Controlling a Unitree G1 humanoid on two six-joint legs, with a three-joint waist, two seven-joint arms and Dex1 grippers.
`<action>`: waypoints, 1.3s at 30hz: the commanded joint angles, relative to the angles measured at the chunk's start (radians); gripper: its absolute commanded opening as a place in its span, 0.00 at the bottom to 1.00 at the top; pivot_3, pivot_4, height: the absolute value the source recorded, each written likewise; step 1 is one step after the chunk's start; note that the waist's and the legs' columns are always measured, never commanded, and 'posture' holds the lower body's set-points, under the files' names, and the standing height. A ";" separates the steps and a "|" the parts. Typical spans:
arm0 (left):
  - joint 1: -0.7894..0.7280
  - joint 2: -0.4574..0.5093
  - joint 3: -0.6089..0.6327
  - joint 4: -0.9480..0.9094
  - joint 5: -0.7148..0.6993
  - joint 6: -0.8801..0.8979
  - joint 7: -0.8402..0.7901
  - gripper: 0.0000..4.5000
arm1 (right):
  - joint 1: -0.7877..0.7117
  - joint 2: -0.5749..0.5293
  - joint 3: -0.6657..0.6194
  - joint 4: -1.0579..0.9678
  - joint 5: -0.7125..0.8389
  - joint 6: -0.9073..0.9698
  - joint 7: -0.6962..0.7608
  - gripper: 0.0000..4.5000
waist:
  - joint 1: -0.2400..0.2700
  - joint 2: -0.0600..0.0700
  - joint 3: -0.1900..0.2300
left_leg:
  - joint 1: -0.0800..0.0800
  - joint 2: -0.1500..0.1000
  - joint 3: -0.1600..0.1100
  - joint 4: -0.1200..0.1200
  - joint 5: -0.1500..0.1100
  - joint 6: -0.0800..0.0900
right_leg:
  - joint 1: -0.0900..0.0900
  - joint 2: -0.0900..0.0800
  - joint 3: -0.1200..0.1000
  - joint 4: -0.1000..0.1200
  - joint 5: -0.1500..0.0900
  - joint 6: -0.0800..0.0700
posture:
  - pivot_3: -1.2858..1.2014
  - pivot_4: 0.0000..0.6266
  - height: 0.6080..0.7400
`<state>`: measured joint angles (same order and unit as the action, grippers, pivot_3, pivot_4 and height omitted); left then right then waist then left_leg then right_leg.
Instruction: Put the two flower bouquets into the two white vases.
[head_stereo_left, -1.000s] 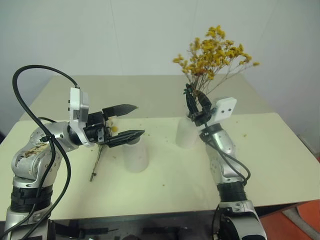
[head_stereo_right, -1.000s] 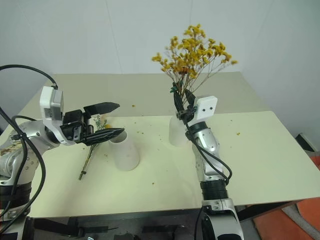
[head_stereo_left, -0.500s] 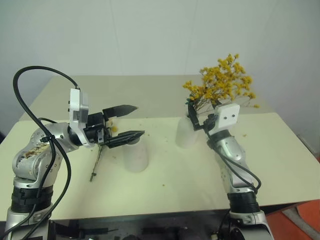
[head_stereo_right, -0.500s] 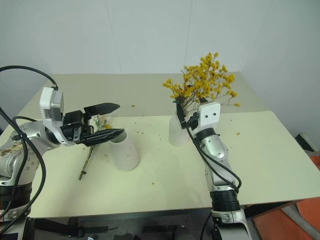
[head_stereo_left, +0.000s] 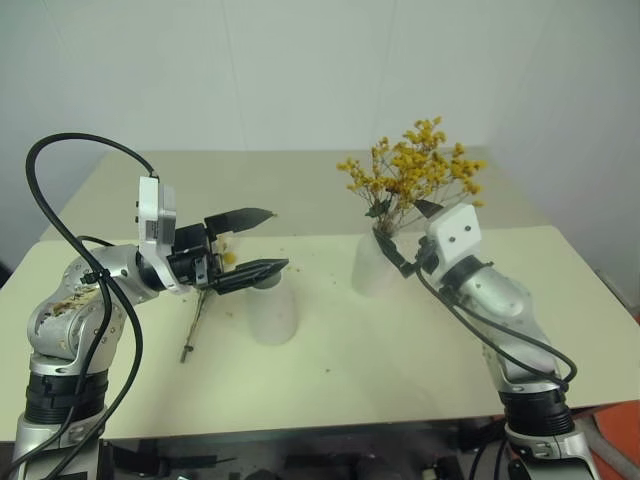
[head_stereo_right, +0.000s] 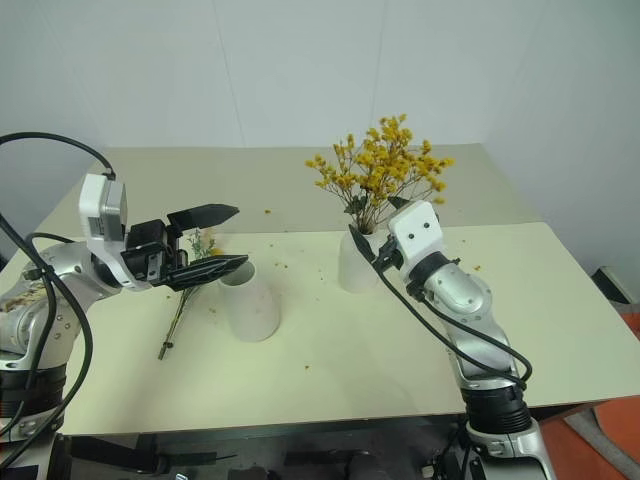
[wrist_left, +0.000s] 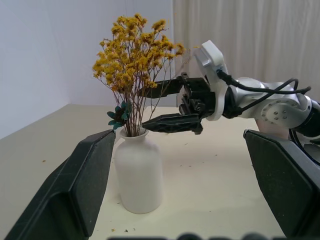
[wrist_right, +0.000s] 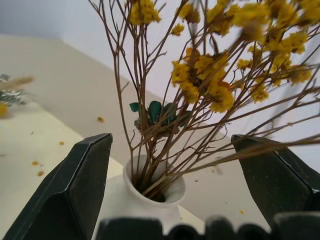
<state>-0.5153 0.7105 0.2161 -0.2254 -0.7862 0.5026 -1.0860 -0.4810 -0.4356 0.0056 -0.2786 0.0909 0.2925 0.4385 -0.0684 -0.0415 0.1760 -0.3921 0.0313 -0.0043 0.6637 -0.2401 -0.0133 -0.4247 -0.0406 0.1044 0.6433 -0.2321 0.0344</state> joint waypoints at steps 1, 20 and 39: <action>0.013 0.011 0.037 -0.047 -0.026 0.001 0.015 1.00 | 0.070 -0.077 -0.086 -0.097 0.044 0.054 0.051 0.99 | 0.002 0.000 0.000 | 0.000 0.000 0.000 0.000 0.000 0.000 | 0.000 0.000 0.000 -0.001 0.000 0.000 | 0.52 0.24 1.00; 0.092 0.056 0.431 -0.233 -0.193 0.413 1.146 1.00 | 0.134 -0.484 -0.295 -0.299 0.694 0.341 0.514 0.99 | 0.004 -0.003 0.002 | 0.005 0.001 0.000 0.001 0.000 0.000 | 0.006 0.001 0.000 -0.001 -0.004 0.008 | 0.52 0.24 1.00; 0.235 0.212 0.343 -0.141 -0.643 0.867 1.493 1.00 | -0.227 -0.495 -0.051 -0.106 0.709 0.436 0.676 0.99 | 0.042 -0.004 0.002 | 0.003 0.000 -0.003 0.001 -0.001 -0.003 | 0.003 -0.002 -0.007 -0.001 -0.002 -0.002 | 0.52 0.24 1.00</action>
<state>-0.2270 0.9125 0.5943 -0.3814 -1.4321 1.3931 0.4125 -0.6883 -0.9273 -0.0324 -0.3768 0.7989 0.7152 1.1189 -0.0266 -0.0452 0.1779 -0.3893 0.0314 -0.0075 0.6644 -0.2411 -0.0161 -0.4215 -0.0424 0.0978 0.6423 -0.2339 0.0320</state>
